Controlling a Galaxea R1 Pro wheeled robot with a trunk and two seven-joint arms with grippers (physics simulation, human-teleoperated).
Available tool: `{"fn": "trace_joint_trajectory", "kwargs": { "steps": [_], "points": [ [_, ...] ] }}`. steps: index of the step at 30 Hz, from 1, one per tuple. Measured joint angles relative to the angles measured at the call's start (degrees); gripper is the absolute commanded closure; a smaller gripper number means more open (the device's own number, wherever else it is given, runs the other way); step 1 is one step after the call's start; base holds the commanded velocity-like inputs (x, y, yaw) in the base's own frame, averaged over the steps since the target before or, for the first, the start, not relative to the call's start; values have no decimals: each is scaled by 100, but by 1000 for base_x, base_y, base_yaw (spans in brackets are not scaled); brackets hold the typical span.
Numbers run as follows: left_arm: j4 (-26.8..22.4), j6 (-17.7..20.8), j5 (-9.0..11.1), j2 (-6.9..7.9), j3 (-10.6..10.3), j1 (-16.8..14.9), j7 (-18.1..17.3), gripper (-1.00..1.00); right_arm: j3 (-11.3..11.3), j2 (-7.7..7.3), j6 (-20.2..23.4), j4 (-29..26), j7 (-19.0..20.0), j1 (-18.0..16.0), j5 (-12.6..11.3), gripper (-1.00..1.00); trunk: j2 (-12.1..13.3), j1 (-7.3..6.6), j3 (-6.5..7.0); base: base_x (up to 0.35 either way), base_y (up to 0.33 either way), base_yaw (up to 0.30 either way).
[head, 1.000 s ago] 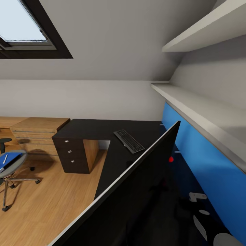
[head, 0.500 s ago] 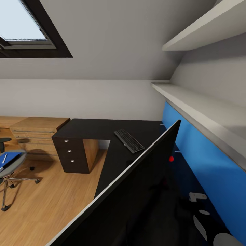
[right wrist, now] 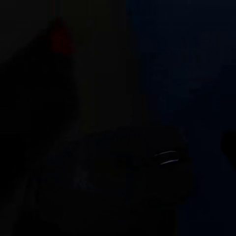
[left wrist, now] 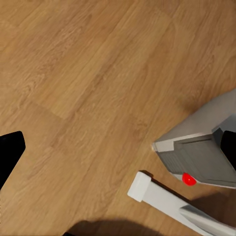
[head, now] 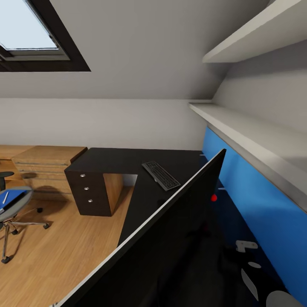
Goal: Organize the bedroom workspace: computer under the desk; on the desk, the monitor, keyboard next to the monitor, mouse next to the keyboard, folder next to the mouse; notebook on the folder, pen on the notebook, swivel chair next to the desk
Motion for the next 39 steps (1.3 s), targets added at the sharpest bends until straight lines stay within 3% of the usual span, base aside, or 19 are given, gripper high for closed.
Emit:
{"fn": "trace_joint_trajectory", "kwargs": {
  "steps": [7, 11, 33, 39],
  "points": [
    [2, 1, 0, 3, 33, 0, -1, -100, 2, 0, 18, 1, -3, 0, 0, -100, 0, 0, 0, 0, 0, 0],
    [2, -1, 0, 4, 47, 0, 6, -100, 3, 0, 32, 1, -4, 0, 5, -100, -159, 87, -71, 0, 0, 0],
    [2, -7, -1, 2, 43, 0, 79, -100, 3, 0, 75, 8, -20, 0, 12, -100, -161, 88, -72, 0, 0, 0],
    [2, -8, -1, 4, 43, 0, 79, -100, 3, 0, 297, 13, -19, -1, 14, -100, -161, 88, -72, 0, 0, 0]
  ]
}}
